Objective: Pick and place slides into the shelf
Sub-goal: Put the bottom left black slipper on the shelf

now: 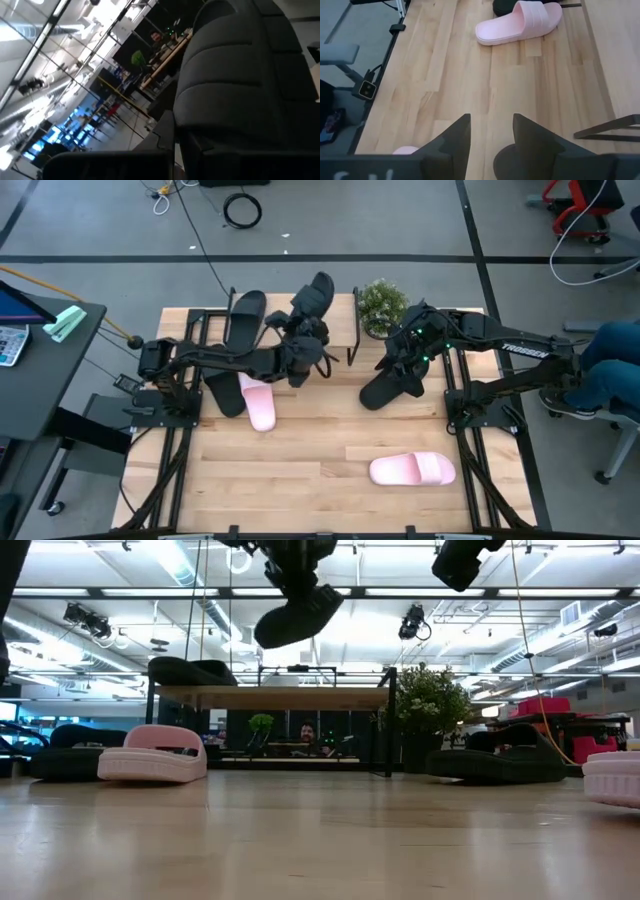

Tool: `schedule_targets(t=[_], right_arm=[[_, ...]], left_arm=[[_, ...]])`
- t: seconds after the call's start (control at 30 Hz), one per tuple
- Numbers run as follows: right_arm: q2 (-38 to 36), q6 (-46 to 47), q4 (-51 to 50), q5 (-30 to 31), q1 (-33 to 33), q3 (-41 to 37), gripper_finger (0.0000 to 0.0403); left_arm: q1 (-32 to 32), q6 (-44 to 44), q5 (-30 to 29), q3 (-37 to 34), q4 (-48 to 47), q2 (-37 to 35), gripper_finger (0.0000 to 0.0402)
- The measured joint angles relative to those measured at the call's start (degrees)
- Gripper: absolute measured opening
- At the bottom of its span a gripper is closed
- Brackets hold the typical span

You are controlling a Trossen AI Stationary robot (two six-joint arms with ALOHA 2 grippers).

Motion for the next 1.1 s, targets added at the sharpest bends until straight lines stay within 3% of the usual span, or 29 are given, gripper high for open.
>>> schedule_targets(t=[0.6,0.73,1.0,1.1], right_arm=[[0.01,0.66,-0.18,-0.01,0.04,0.00,0.0153],[0.01,0.64,-0.18,-0.01,0.04,0.00,0.0153],[0.01,0.59,-0.18,-0.01,0.04,0.00,0.0153],[0.01,0.57,-0.18,-0.01,0.04,0.00,0.0153]], left_arm=[[6.58,-6.30,1.41,0.00,-1.12,6.13,0.0013],[7.32,-6.54,2.09,0.00,-2.07,6.13,0.0032],[7.80,-25.05,19.53,0.02,-19.10,6.15,0.0080],[9.42,-30.75,21.07,0.02,-24.68,6.15,0.0101]])
